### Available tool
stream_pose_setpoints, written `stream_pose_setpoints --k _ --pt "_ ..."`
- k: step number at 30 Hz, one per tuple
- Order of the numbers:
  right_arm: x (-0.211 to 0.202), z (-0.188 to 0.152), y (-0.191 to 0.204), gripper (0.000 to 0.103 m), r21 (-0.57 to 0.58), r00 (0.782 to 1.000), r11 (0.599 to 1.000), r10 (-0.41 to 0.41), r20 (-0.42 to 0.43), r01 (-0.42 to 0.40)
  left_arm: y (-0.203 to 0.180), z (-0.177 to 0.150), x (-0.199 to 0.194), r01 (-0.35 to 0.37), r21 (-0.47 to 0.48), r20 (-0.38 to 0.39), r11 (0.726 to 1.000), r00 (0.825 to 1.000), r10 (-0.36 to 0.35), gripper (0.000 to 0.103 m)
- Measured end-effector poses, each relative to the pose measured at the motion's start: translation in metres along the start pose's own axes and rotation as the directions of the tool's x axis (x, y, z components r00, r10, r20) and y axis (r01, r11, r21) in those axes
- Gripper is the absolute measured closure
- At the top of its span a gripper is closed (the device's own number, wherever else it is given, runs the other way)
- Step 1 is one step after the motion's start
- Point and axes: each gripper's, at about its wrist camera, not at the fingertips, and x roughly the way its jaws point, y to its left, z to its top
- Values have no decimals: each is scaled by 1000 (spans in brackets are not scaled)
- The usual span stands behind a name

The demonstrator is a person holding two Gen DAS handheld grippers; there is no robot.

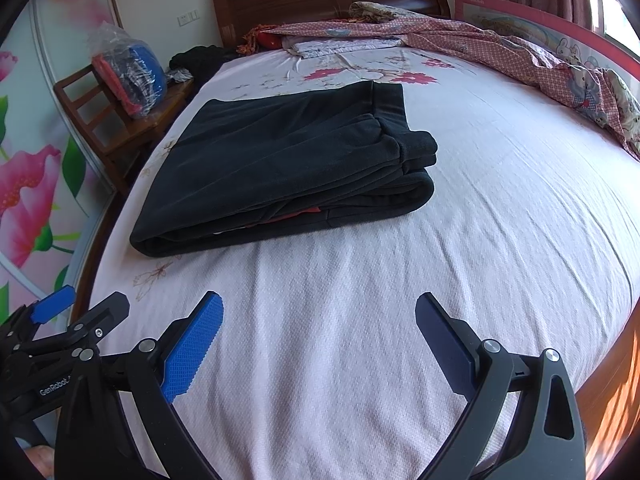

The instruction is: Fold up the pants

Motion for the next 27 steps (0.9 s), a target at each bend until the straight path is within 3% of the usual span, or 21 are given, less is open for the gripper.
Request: stream_pose_setpoints --k 21,25,27 --pt "1 -2 4 7 -15 1000 1000 -6 -5 6 1 6 -5 -18 9 -8 1000 1000 19 2" --pt "1 -2 5 7 -20 1000 1000 -10 -8 10 -4 7 -10 -97 37 14 995 995 97 2" --pt "1 -2 5 7 -21 1000 1000 -10 -10 9 -5 7 -11 -104 44 7 994 995 103 2"
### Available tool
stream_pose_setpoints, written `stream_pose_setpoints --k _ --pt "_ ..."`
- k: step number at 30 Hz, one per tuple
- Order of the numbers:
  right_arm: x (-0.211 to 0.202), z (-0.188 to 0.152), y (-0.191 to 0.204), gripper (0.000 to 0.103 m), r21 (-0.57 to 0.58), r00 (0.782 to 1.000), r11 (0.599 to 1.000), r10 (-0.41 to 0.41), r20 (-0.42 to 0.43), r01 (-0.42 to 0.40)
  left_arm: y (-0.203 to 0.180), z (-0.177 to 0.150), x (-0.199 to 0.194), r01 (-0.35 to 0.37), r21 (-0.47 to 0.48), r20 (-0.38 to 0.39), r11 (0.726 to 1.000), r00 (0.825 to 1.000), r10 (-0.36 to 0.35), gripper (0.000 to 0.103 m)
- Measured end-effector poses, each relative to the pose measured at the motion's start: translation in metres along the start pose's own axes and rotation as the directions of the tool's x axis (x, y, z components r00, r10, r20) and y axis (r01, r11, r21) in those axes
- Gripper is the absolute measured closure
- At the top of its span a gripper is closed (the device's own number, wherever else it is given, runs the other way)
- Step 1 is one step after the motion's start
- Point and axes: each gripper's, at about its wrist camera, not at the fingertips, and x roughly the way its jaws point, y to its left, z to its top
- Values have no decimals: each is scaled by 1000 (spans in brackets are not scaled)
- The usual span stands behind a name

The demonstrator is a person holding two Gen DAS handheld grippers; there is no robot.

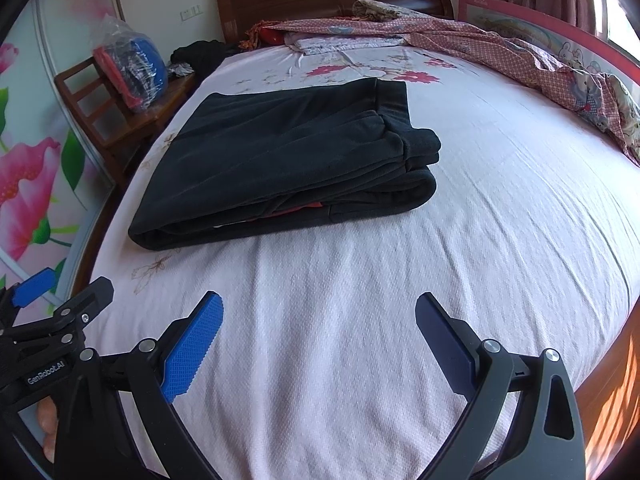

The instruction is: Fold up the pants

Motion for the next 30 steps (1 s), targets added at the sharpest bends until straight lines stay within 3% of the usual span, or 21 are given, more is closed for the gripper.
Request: stream_pose_setpoints --k 6,23,28,30 --pt "0 0 0 7 0 1000 1000 -1 -1 1 0 0 1 103 -19 -55 994 993 -104 2" --pt "1 -1 -1 7 2 1000 1000 1 -8 -1 -1 -3 5 122 -50 -68 991 990 -126 2" --pt "2 -1 -2 7 11 1000 1000 -5 -8 5 -7 -5 11 77 -18 -105 997 991 -79 2" --pt "3 -2 -4 7 16 1000 1000 -10 -11 10 -9 -6 17 91 -18 -134 996 987 -93 2"
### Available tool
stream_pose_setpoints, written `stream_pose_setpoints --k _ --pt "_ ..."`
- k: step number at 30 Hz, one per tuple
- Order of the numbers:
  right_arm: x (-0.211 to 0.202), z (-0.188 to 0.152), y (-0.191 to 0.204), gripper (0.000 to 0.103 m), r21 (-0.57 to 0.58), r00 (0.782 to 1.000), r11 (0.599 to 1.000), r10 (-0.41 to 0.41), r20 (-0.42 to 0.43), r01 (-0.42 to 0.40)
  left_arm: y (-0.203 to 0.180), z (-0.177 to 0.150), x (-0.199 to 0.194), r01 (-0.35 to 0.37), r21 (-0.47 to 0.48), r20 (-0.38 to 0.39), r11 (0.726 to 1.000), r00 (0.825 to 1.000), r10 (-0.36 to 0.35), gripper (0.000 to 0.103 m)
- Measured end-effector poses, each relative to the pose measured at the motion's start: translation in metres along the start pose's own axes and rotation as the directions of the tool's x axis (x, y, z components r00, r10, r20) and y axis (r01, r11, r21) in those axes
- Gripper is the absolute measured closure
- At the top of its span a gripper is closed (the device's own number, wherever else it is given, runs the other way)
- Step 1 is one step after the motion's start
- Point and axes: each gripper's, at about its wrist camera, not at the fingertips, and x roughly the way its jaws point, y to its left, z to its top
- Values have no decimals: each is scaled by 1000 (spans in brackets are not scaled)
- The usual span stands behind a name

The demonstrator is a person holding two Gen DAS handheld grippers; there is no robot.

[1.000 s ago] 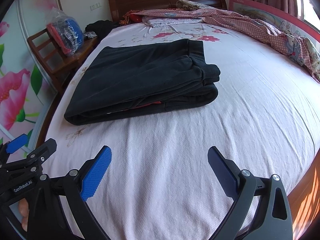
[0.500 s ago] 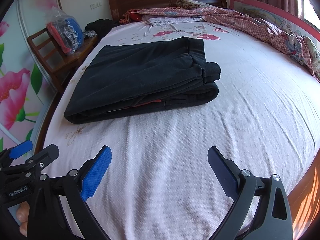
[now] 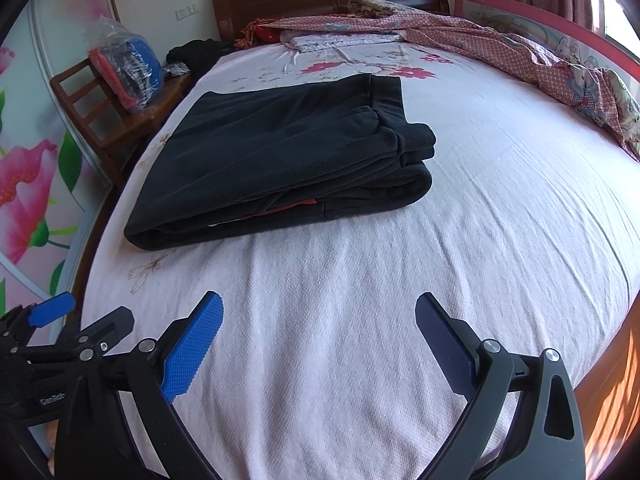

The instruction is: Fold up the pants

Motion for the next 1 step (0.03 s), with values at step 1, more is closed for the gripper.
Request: stream_pose_setpoints --k 1 --pt "1 -1 -1 7 2 1000 1000 -4 -2 4 0 0 4 6 0 -15 1000 1000 -6 2"
